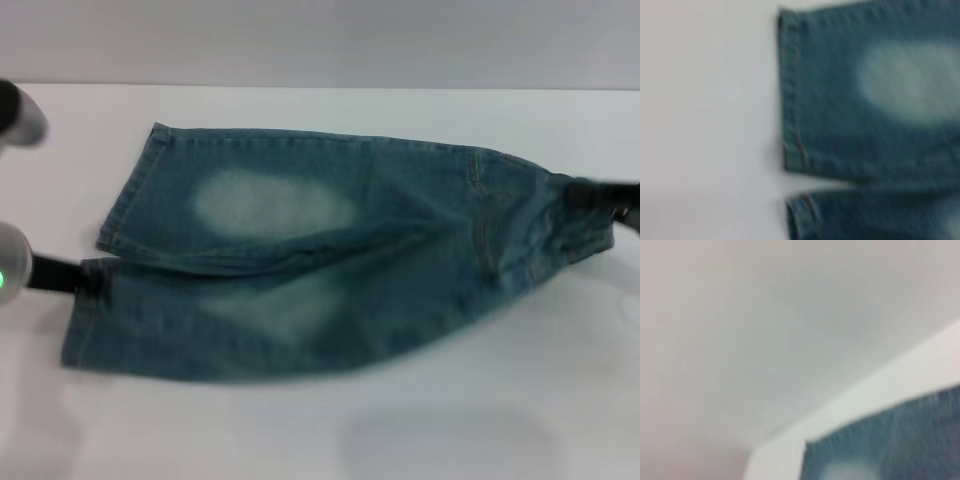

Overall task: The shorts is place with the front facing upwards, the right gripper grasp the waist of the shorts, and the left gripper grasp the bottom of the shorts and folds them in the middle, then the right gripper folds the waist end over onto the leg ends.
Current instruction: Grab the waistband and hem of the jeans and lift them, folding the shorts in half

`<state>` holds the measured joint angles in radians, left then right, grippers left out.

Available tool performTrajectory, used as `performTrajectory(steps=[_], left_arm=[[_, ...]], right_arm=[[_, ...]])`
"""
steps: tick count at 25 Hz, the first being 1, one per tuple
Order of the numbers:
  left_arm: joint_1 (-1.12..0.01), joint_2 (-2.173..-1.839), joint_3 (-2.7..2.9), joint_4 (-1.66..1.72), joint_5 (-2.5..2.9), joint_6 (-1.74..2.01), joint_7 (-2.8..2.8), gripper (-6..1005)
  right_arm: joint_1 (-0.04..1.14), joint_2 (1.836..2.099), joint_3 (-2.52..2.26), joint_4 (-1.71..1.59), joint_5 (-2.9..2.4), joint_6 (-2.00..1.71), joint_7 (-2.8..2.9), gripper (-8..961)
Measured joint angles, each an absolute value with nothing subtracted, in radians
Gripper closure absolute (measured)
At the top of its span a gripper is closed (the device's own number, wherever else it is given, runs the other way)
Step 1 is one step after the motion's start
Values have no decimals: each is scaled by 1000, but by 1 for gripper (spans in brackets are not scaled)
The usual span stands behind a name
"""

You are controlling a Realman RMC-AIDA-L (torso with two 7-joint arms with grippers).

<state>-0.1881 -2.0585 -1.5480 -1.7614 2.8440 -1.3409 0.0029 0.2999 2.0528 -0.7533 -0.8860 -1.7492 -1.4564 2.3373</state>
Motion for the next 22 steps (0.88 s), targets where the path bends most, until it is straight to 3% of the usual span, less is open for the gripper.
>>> performTrajectory(steps=[22], left_arm=[[-138,-2058,-1665,-1716,2743,-998,62,948]], right_arm=[[293,2059,-547,-609,-1594,-1483,2241,942]])
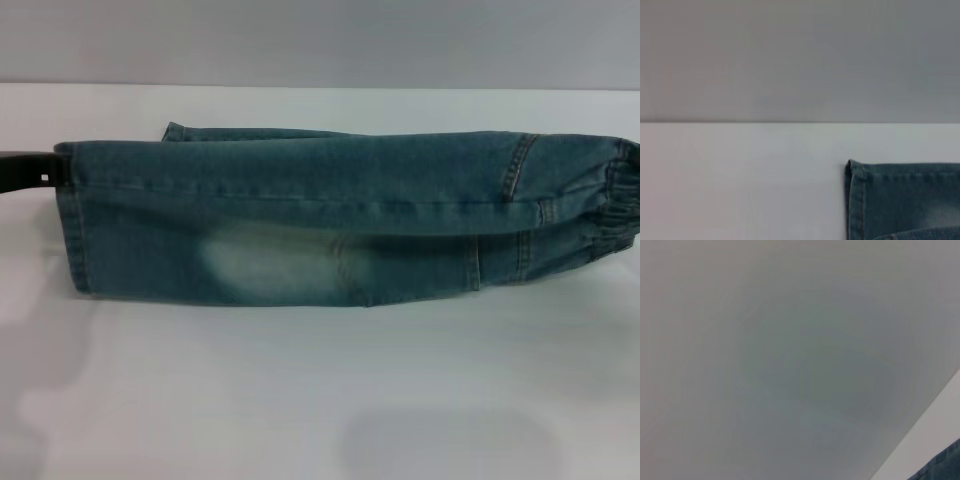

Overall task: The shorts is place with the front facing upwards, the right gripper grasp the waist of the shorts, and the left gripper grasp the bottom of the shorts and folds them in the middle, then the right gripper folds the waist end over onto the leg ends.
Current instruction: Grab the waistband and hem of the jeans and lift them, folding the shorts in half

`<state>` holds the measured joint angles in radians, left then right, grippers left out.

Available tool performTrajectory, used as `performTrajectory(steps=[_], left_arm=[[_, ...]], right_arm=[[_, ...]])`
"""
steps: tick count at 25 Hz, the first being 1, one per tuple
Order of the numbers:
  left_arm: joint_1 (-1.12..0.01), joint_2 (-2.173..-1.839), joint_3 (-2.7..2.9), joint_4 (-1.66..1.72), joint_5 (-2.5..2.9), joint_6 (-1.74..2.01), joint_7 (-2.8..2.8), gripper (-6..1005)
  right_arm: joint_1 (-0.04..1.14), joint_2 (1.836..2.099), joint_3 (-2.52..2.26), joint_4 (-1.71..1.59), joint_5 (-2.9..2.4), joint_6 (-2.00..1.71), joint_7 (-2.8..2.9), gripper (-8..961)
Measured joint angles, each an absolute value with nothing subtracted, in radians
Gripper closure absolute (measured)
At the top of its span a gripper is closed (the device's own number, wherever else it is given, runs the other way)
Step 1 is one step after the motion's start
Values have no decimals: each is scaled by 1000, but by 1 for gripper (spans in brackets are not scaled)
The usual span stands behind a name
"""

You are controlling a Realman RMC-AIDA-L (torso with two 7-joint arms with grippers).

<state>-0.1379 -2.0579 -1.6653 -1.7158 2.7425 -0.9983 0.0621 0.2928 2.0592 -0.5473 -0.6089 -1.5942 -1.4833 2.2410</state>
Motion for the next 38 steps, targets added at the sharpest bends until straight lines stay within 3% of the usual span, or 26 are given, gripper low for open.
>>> performTrajectory(steps=[27,32,38], left_arm=[[-203,-2059,-1681,-1528,2527,-766,246,942],[-265,-2059,-1670,-1390,2445,-642,327,941],[-421,-2058,-1674,-1147,2361,-540,373,940]], right_arm=[[376,2065,-469,-427,-1450,-1395,2120,919],[404,2065,-448,-346,-1369,-1283,2080,881],[417,2064,-442,-277,-1228,-1190,1935,835]])
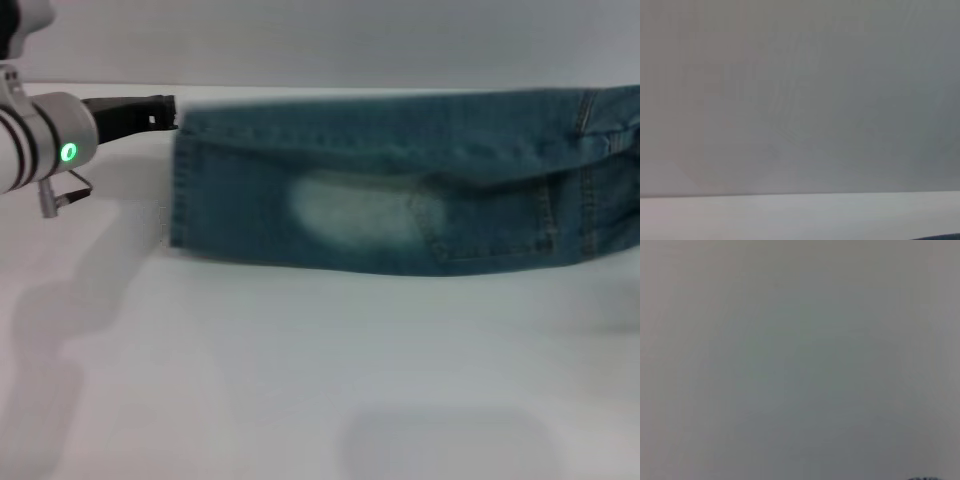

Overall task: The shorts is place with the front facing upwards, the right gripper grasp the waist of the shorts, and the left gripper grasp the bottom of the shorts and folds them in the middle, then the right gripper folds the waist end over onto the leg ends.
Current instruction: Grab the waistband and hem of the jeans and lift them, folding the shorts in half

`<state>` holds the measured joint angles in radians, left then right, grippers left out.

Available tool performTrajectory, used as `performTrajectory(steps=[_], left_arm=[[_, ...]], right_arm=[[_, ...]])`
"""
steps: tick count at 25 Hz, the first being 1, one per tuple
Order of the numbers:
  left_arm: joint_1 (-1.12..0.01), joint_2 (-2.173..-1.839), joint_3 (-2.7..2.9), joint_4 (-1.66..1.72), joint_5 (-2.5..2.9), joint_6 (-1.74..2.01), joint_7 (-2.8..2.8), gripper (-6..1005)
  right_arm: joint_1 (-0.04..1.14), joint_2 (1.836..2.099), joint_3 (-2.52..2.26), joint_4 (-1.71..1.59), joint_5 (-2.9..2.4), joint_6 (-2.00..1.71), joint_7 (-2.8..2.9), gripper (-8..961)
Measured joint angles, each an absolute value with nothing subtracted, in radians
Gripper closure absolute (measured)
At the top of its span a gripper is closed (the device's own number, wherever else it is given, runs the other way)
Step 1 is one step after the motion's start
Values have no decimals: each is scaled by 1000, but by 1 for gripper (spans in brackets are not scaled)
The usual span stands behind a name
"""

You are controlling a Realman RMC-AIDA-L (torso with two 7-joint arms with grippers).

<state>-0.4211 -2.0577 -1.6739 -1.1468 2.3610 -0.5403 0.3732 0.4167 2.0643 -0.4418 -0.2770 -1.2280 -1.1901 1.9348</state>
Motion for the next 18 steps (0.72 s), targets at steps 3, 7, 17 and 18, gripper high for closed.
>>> performTrajectory(steps=[3,7,17,18], left_arm=[[-450,-2059,-1677,-1119,2355,-527,397,939],[-444,-2059,-1668,-1136,2328,-509,407,813],[-430,-2058,-1667,-1143,2303,-530,437,379],[-429,-2057,-1668,-1143,2303,-536,439,344]], right_arm=[[413,2064,-444,-280,-1227,-1196,1924,773],[407,2062,-449,-280,-1227,-1212,1918,691],[396,2066,-404,-206,-1158,-1191,1961,355],[394,2066,-400,-206,-1158,-1188,1963,336]])
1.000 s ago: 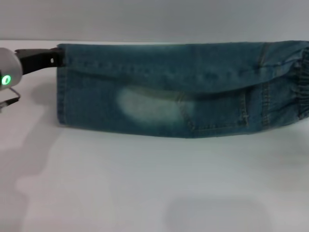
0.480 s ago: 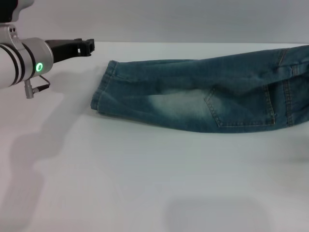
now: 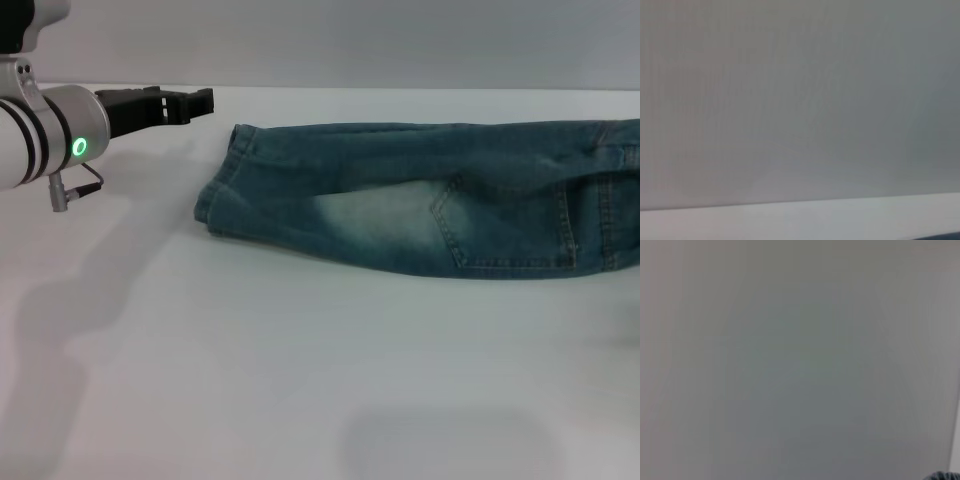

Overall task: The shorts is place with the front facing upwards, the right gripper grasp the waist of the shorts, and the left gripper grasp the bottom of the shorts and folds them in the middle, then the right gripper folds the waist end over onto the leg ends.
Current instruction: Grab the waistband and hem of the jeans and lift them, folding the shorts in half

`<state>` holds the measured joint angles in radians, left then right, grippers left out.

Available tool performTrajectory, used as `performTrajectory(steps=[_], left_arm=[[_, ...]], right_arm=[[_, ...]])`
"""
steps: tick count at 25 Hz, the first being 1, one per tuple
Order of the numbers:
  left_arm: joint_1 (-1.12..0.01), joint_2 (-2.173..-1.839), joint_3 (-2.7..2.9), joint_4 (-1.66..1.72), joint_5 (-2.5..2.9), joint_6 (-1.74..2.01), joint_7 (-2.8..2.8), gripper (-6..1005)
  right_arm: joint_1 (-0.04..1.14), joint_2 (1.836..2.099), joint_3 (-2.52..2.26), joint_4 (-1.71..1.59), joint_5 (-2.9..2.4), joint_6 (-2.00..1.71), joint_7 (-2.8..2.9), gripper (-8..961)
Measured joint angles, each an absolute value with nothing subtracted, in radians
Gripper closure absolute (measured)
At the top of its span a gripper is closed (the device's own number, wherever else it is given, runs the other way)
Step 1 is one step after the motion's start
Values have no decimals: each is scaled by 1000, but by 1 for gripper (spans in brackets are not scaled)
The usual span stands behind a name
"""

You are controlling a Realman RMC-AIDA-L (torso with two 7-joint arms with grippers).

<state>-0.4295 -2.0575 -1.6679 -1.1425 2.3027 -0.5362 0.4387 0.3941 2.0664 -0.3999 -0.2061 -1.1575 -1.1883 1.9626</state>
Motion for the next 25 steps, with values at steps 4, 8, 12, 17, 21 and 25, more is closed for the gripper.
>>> performTrajectory(steps=[4,8,12,17,21,25], left_arm=[[-427,-2057,-1673,-1143,2302,-556,450,299],[-426,-2056,-1671,-1144,2301,-569,469,288],[-428,-2058,-1661,-1144,2294,-583,493,276],[-433,-2059,-1653,-1144,2290,-597,504,276],[-433,-2058,-1652,-1142,2289,-604,514,277],[-434,-2059,-1652,-1138,2289,-610,531,277]], right_arm=[[389,2050,-398,-210,-1165,-1144,2003,279],[403,2022,-405,-213,-1250,-1122,2031,279],[426,2020,-406,-219,-1358,-1136,2047,279],[449,2016,-407,-220,-1504,-1135,2084,278],[416,2021,-406,-237,-1522,-1146,2094,278],[362,2024,-406,-268,-1523,-1183,2108,278]])
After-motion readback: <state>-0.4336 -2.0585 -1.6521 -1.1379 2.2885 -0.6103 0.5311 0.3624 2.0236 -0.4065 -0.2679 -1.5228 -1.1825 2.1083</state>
